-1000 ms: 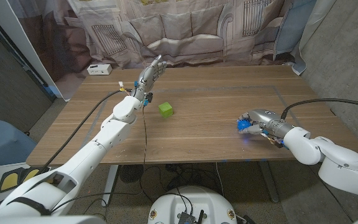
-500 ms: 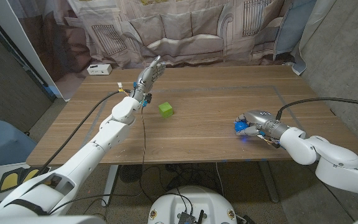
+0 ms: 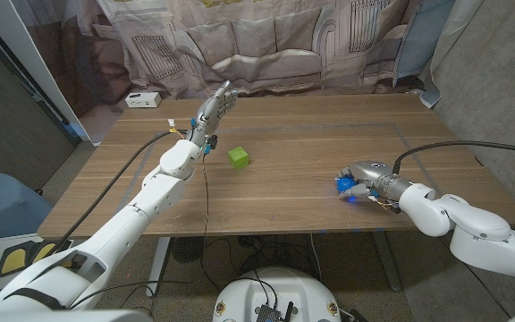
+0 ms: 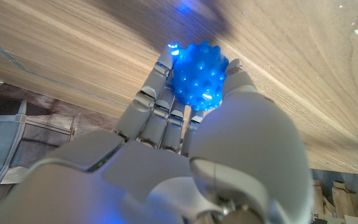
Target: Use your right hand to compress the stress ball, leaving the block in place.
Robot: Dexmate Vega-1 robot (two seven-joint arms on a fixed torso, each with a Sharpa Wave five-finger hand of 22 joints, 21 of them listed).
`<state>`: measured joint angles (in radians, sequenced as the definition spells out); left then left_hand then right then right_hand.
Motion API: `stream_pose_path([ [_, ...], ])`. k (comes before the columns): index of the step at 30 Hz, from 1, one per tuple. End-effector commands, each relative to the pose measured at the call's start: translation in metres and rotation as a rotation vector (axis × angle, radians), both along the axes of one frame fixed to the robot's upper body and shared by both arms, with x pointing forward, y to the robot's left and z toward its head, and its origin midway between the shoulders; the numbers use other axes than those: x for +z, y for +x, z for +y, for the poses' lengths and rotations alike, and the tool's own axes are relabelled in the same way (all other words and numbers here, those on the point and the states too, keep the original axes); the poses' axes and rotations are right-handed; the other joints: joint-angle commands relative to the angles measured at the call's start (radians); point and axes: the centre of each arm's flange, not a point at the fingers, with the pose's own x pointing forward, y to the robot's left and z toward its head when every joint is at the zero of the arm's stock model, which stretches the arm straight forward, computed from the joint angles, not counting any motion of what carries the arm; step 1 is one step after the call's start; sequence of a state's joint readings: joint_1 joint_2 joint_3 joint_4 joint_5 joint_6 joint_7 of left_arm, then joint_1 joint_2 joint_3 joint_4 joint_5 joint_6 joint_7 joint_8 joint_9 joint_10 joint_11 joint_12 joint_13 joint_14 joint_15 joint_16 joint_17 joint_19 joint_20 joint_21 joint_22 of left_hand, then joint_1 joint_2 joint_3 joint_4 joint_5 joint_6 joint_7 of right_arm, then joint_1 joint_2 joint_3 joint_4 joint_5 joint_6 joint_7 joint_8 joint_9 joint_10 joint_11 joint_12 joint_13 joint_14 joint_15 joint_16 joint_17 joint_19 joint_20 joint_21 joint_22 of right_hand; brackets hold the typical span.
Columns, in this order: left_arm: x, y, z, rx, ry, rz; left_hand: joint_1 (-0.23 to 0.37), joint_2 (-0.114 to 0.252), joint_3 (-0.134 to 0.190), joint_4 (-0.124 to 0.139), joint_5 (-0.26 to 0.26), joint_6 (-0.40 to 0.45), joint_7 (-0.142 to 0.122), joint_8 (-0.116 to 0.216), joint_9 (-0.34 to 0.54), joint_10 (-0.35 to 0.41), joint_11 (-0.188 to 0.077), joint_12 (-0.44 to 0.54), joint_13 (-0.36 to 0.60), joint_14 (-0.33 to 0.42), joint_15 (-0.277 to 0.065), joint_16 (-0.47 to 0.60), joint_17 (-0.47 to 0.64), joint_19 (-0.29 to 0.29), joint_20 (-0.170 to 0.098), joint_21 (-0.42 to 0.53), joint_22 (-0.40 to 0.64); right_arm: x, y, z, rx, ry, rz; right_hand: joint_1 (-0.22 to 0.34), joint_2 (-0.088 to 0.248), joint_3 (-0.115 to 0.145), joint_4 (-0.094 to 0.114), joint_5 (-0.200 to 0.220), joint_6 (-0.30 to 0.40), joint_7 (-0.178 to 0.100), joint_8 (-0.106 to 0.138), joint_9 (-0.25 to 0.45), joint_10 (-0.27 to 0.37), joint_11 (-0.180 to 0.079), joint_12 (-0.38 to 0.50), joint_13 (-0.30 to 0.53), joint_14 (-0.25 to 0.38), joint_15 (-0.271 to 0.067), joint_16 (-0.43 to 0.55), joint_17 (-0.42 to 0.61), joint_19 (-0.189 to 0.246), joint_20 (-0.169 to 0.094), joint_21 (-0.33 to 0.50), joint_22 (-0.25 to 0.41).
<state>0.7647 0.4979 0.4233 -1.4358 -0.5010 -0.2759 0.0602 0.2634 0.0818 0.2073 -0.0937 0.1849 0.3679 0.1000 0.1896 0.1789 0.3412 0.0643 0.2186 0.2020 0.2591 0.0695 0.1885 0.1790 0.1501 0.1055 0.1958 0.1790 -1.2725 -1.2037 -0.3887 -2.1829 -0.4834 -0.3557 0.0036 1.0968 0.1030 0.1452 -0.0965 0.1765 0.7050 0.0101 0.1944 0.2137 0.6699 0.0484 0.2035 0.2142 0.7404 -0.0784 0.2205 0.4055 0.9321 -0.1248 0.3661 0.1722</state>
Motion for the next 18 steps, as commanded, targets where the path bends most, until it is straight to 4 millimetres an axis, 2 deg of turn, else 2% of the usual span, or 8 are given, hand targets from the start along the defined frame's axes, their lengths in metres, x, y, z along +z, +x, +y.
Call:
stream_pose_path([
  [1,-0.0013,0.0013,0.0005,-0.003,-0.004,0.001,-0.003,0.005,0.002,-0.008,-0.002,0.006,0.000,0.002,0.005,0.001,-0.005,-0.001,0.005,0.008,0.000,0.002,0.003,0.001,0.000,0.003,0.001,-0.0033,0.0045,-0.0007,-0.013,-0.010,0.013,-0.011,-0.007,0.001,-0.004,0.005,-0.011,0.000,0.001,-0.001,-0.011,0.000,-0.001,0.001,-0.006,-0.022,-0.004,0.002,-0.007,0.003,-0.006,0.003],
  [11,-0.0027,0.0017,0.0016,0.001,-0.007,0.004,-0.004,0.005,0.003,-0.009,-0.002,0.006,0.001,0.002,0.005,0.001,-0.003,-0.001,0.005,0.008,0.000,0.002,0.003,0.001,0.001,0.004,0.001,-0.0025,0.0048,-0.0014,-0.018,-0.016,0.015,-0.057,-0.021,-0.016,0.009,0.003,-0.039,0.004,-0.005,-0.002,-0.040,-0.001,-0.008,0.001,-0.043,-0.007,-0.017,-0.004,-0.034,0.012,-0.025,0.003],
  [18,-0.0032,0.0021,0.0015,-0.001,-0.006,0.006,-0.004,0.005,0.003,-0.009,-0.002,0.007,0.001,0.003,0.005,0.000,-0.002,-0.002,0.005,0.008,0.000,0.002,0.003,0.000,0.003,0.003,0.001,-0.0025,0.0041,-0.0018,-0.029,-0.021,0.009,-0.099,-0.041,-0.033,0.017,0.004,-0.090,-0.005,-0.013,-0.002,-0.076,-0.005,-0.013,0.001,-0.094,0.005,-0.032,-0.014,-0.072,0.028,-0.050,0.003],
])
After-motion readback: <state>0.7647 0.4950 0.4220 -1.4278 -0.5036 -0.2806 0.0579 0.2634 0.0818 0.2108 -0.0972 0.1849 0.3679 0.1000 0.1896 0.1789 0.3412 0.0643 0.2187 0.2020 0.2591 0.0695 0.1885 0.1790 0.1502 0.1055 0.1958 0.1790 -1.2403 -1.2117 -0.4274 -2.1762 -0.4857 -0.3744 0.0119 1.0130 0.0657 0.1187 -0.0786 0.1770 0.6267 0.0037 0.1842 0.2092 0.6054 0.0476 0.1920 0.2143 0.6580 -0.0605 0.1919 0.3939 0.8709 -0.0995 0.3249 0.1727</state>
